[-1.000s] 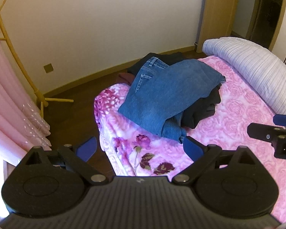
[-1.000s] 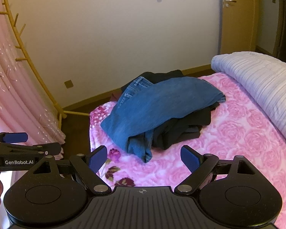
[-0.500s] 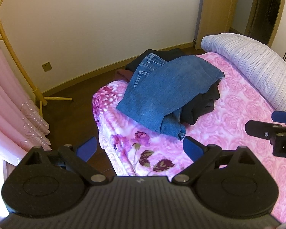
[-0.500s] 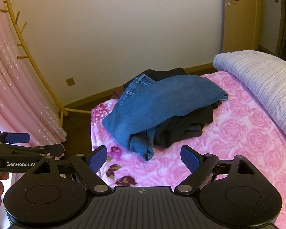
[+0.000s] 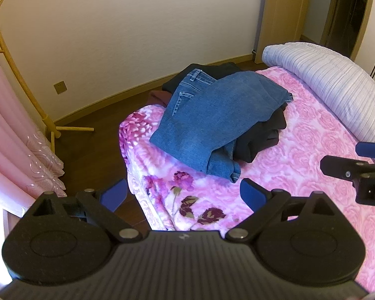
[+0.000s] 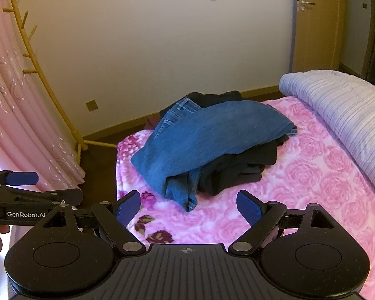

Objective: Fold clothes

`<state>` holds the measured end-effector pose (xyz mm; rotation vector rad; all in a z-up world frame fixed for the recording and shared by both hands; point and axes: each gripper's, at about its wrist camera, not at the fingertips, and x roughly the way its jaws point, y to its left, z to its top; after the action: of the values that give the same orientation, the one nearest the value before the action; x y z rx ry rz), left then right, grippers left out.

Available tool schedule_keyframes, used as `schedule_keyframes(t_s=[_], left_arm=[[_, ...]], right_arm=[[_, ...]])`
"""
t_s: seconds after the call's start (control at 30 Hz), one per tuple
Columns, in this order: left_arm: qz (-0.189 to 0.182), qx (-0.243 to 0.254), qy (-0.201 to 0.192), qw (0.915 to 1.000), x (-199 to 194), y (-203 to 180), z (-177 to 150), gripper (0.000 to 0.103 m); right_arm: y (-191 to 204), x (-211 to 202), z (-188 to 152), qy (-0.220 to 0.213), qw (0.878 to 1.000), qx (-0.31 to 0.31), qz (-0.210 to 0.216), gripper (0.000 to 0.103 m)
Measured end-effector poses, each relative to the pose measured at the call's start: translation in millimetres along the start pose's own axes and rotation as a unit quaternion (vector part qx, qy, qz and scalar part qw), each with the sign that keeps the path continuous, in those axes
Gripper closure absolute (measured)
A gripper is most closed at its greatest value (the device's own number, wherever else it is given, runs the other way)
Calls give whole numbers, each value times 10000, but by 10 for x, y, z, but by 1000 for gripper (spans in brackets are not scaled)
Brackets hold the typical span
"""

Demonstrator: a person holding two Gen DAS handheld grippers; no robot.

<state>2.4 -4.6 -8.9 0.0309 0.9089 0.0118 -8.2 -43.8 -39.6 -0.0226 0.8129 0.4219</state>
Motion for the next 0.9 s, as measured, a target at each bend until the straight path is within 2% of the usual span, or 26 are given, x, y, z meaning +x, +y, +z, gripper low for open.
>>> schedule_keyframes(t_s=[0.9], left_arm=[[81,-55,12,10000,-33,69,-44,7]], right_arm=[[-24,-35,137,73,9999,-122,37,16]])
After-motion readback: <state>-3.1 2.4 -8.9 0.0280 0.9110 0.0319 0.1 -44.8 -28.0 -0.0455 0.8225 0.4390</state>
